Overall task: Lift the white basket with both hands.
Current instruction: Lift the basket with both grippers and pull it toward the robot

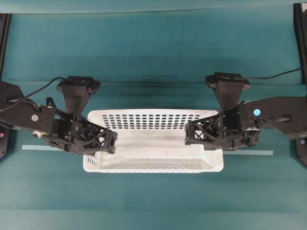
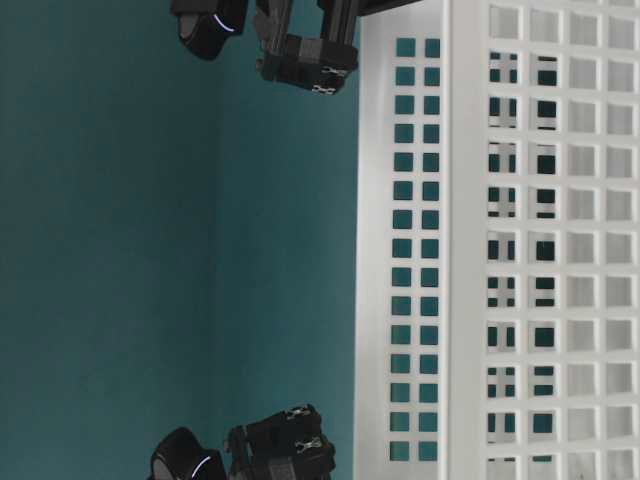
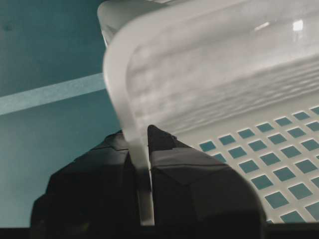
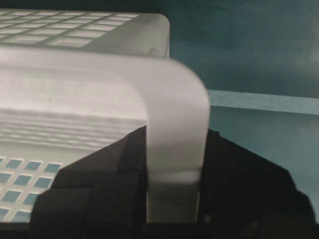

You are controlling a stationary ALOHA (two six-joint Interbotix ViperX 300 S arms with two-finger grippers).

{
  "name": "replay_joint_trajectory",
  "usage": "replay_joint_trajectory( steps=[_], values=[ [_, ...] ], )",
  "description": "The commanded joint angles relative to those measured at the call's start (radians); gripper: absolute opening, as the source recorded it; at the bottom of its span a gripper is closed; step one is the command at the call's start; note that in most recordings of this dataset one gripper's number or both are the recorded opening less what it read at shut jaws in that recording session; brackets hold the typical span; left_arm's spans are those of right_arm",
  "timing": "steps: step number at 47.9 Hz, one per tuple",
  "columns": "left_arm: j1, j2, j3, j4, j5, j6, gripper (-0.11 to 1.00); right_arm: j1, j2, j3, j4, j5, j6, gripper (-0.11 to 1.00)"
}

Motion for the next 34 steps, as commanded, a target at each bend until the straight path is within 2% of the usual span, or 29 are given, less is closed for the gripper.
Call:
replay_joint_trajectory(
  steps=[1,34],
  values=[
    [0.002,-0.015,-0.041,0.014,-0.015,0.014,-0.03,-0.006,0.023,-0.014,-0.028,-0.029,-0.011,0.17],
    [0.009,0.012,-0.028,0.015,-0.041,0.02,-0.03,-0.011,0.021,-0.011,-0.038,-0.037,-0.011,0.17]
  ],
)
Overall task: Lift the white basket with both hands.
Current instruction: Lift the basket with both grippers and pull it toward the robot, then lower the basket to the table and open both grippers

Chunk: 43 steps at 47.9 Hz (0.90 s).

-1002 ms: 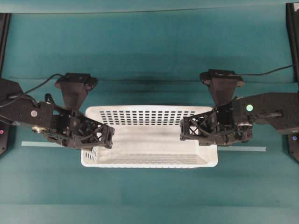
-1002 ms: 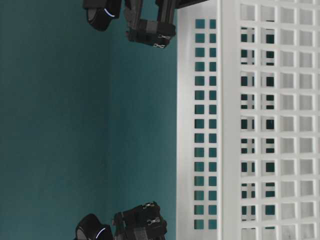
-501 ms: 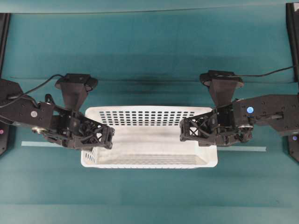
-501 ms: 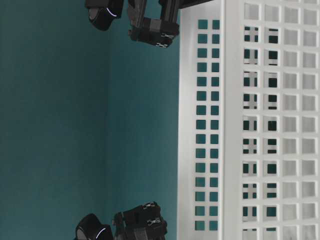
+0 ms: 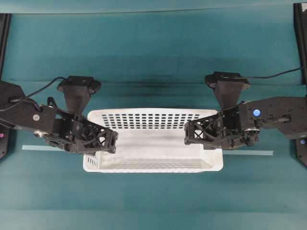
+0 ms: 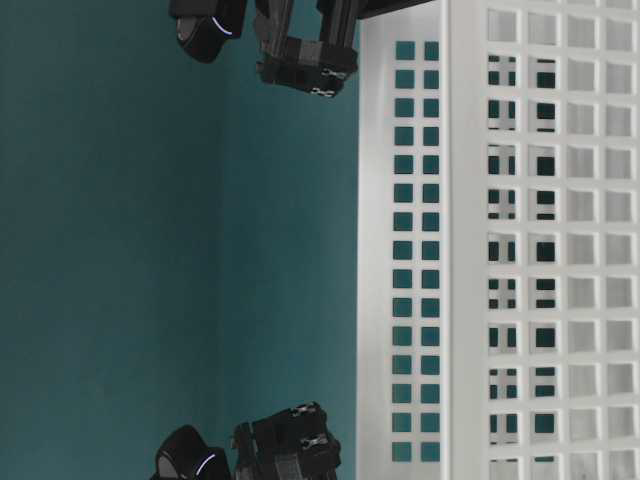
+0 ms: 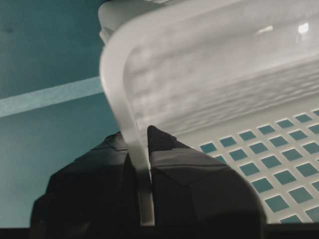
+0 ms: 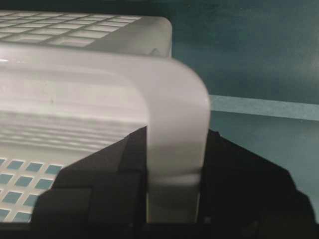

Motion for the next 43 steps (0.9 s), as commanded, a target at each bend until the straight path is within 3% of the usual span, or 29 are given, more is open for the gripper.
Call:
replay_joint_trajectory(
  steps=[1,20,24,27,31,37,43],
  values=[
    [0.003,-0.002,-0.026,0.015,-0.041,0.02,-0.03,-0.005,0.021,-0.009,-0.023,-0.034,-0.012,0.17],
    [0.002,-0.006,-0.011,0.015,-0.087,0.055,-0.02,-0.003,0.015,0.015,-0.018,-0.067,-0.012,0.18],
    [0.002,-0.009,-0.003,0.015,-0.101,0.055,0.02,-0.003,0.015,0.018,-0.018,-0.083,-0.014,0.28],
    [0.002,-0.012,0.0,0.015,-0.109,0.055,0.07,-0.003,0.015,0.021,-0.018,-0.087,-0.014,0.42],
    [0.002,-0.014,0.003,0.015,-0.11,0.055,0.17,-0.003,0.014,0.023,-0.018,-0.089,-0.012,0.63],
    [0.002,-0.017,0.011,0.014,-0.11,0.052,0.47,-0.003,0.014,0.021,-0.018,-0.092,-0.014,0.92],
    [0.002,-0.025,0.011,0.014,-0.104,0.051,0.84,-0.003,0.014,0.021,-0.02,-0.114,-0.012,0.96]
  ],
)
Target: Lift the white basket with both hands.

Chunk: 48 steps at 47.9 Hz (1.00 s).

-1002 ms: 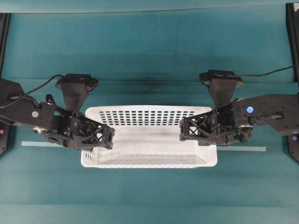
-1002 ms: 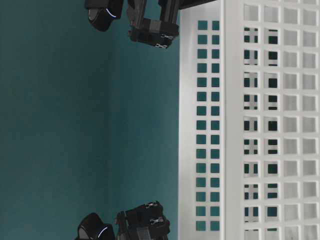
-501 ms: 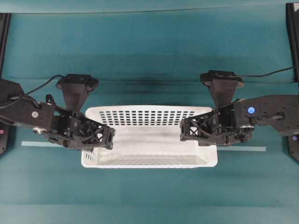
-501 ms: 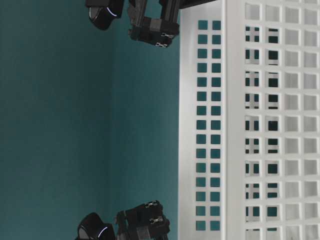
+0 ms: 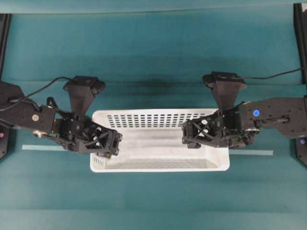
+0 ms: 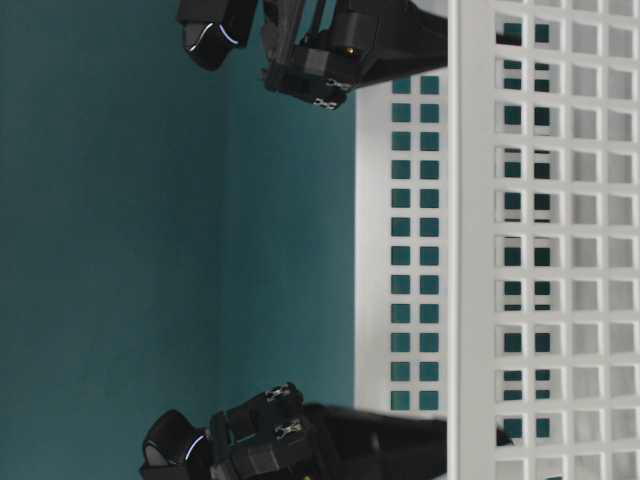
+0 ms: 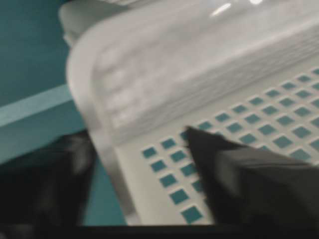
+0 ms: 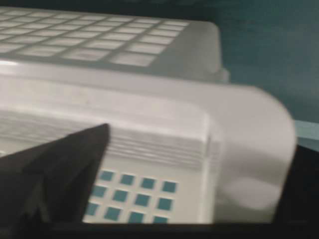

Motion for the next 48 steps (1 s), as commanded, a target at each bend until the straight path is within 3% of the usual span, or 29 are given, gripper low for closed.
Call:
replay_joint_trajectory(
  steps=[1,21,33,48],
  values=[
    [0.0,-0.021,-0.006,0.005,0.0,-0.002,0.87,0.0,0.008,-0.005,-0.005,-0.021,0.002,0.95],
    [0.002,-0.089,0.017,0.005,0.029,0.011,0.84,-0.002,-0.018,0.009,-0.003,-0.017,0.003,0.94],
    [0.009,-0.186,0.071,0.005,0.08,0.017,0.84,-0.005,-0.048,0.006,-0.005,-0.106,0.005,0.94],
    [0.014,-0.278,0.087,0.005,0.058,0.04,0.84,-0.006,-0.137,0.064,0.002,-0.037,0.005,0.94]
  ],
)
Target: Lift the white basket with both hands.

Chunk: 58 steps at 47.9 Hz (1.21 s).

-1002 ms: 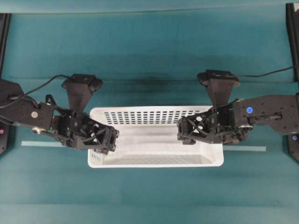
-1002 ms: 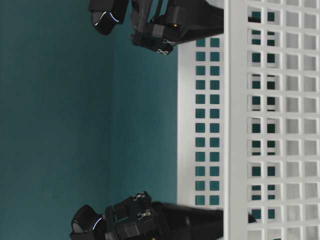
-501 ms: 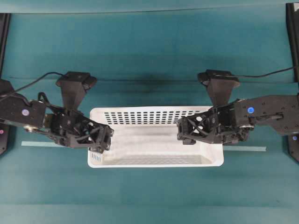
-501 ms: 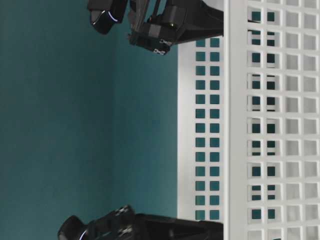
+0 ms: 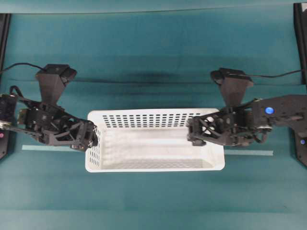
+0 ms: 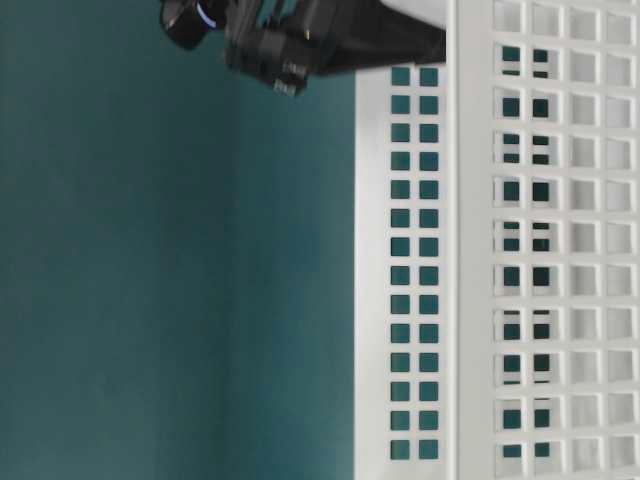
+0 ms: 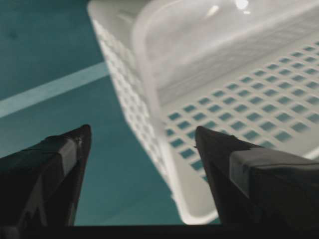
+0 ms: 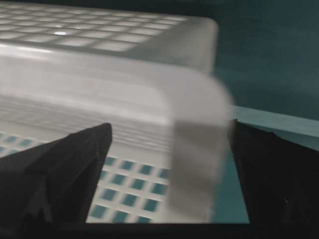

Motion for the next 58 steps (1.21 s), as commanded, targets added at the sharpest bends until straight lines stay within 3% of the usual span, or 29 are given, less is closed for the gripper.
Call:
replay_joint_trajectory(
  steps=[1,12,17,23,29,37,46,58],
  values=[
    [-0.003,-0.026,-0.015,0.003,-0.02,0.017,0.84,-0.002,-0.043,0.0,0.002,0.012,0.0,0.94],
    [-0.009,-0.095,-0.061,0.0,-0.037,0.179,0.84,0.009,-0.198,0.003,-0.017,0.005,-0.032,0.94],
    [-0.008,-0.144,-0.072,0.0,-0.04,0.232,0.84,0.009,-0.288,-0.002,-0.051,-0.003,-0.101,0.94],
    [-0.011,-0.21,-0.067,0.002,-0.069,0.291,0.84,0.009,-0.371,0.003,-0.075,-0.066,-0.219,0.94],
    [-0.012,-0.272,-0.054,0.0,-0.114,0.373,0.84,0.008,-0.439,0.035,-0.086,-0.207,-0.373,0.94],
    [-0.012,-0.339,-0.029,0.0,-0.17,0.456,0.84,0.008,-0.499,0.074,-0.086,-0.354,-0.509,0.94],
    [-0.012,-0.407,-0.012,0.0,-0.19,0.563,0.84,0.009,-0.555,0.095,-0.089,-0.394,-0.701,0.94],
    [-0.012,-0.499,0.0,0.0,-0.212,0.793,0.83,0.009,-0.615,0.118,-0.089,-0.465,-1.017,0.94]
  ],
)
